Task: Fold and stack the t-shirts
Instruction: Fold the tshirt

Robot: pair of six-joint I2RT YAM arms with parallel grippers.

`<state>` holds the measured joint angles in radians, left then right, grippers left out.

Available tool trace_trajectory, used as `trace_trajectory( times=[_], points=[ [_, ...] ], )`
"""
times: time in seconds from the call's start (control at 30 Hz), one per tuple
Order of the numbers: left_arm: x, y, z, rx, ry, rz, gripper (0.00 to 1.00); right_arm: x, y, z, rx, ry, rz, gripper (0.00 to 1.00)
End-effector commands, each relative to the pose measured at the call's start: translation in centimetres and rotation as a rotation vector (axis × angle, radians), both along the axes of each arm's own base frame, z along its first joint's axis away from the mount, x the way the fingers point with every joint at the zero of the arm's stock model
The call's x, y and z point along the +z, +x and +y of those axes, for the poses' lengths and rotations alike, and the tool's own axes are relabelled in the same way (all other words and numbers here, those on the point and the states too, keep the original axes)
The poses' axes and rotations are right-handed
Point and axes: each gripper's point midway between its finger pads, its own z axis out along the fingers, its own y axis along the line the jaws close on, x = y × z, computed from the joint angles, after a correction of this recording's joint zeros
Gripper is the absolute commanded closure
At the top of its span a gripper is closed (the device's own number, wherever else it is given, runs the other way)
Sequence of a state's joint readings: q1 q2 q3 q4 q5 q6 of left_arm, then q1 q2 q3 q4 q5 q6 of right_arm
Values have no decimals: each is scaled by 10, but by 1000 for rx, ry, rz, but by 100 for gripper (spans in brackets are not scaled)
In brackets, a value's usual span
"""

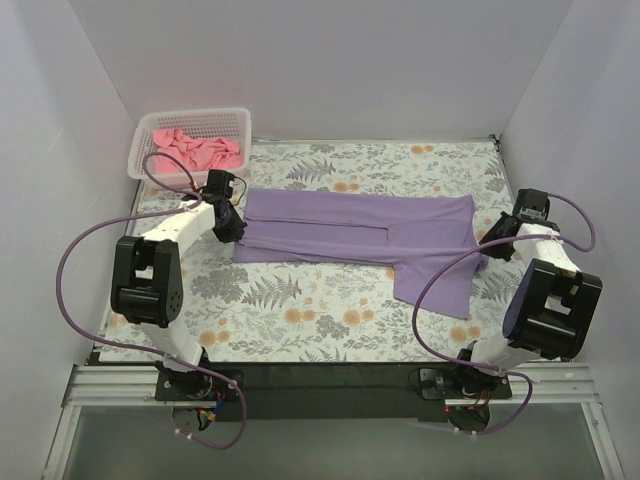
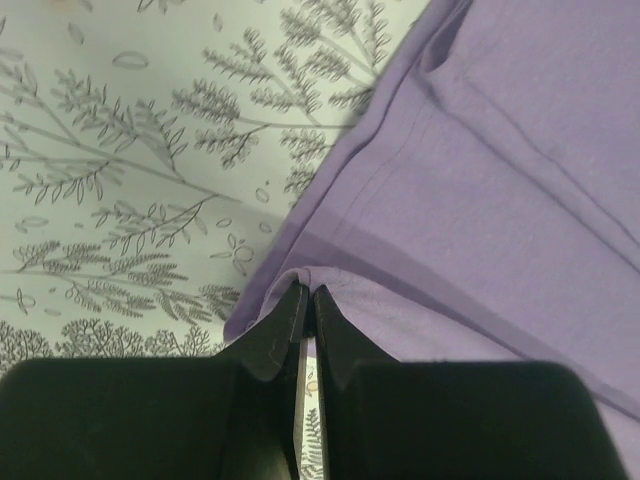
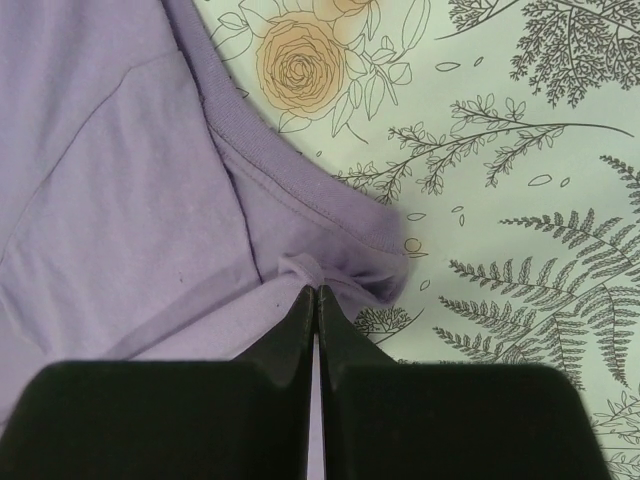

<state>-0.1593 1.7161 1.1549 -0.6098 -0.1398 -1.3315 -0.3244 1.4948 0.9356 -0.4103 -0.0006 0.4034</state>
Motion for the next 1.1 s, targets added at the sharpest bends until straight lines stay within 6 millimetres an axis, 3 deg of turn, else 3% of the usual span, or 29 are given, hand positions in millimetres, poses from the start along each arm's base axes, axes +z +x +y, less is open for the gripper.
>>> trace_trajectory(
  times=[0.0, 0.2, 0.67, 0.93, 1.07],
  points=[
    [21, 26, 8, -31, 44, -89, 100, 20, 28, -11, -1, -48, -85, 99],
    [24, 39, 10, -66, 83, -106, 100, 13, 29, -16, 2, -72, -61, 99],
    [9, 61, 4, -96, 134, -97, 100, 2, 34, -19, 20, -88, -44, 99],
    [-8, 53, 19, -34, 208, -66, 100, -9, 32, -21, 16, -105, -15, 99],
    [-10, 48, 25, 5, 229, -53, 100, -1, 37, -19, 34, -109, -39, 99]
  ],
)
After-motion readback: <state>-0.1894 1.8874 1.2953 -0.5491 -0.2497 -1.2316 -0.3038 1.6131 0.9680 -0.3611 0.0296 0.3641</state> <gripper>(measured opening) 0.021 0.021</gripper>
